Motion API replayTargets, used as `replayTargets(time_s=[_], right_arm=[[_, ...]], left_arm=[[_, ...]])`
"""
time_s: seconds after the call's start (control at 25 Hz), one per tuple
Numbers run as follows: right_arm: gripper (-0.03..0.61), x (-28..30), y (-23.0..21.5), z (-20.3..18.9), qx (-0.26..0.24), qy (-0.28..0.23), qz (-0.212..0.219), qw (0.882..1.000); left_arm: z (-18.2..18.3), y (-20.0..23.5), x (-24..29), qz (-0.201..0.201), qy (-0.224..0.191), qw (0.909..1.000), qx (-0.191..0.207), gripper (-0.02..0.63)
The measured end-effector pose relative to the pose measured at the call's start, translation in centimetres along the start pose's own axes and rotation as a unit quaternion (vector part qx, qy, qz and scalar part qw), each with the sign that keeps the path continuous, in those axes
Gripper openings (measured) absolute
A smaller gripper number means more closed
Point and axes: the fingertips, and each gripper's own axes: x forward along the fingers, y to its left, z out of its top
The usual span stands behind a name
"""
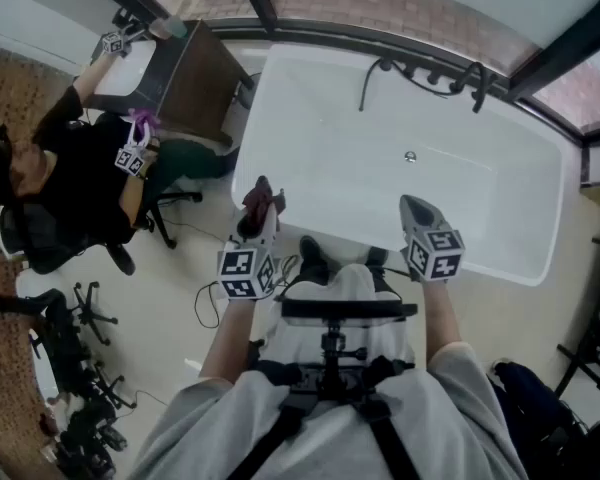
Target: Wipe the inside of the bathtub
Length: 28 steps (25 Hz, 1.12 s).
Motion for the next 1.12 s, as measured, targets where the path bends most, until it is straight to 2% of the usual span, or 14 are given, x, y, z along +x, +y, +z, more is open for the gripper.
replayTargets(time_s=[0.12, 0.36, 0.76, 0.96, 1.12], right_arm=[[0.006, 1.2, 2.1, 0.5, -0.005, 0.000, 0.007, 1.000], [0.006, 3.6, 5.2, 0.8, -0.006, -0.002, 0.015, 1.000], [0.006, 7.1, 11.3, -0.6, 0.007, -0.001, 0.015, 1.000], [0.006, 6.7, 12.9, -1.1, 0.002, 0.009, 0.027, 1.000], [0.006, 6.8, 13.3, -1.3, -0.013, 0.021, 0.056, 0.998]], left_arm=[[-0.1, 1.9, 0.0, -0.004, 0.001, 0.9997, -0.024, 0.087], [-0.6, 4.8, 0.4, -0.017, 0.007, 0.9992, -0.035, 0.087], [-1.6, 8.9, 1.9, -0.061, 0.032, 0.9975, 0.012, 0.087], [-2.5, 8.0, 2.6, -0.074, 0.044, 0.9961, 0.017, 0.087], [-3.1, 6.4, 3.1, -0.074, 0.056, 0.9954, 0.025, 0.087]])
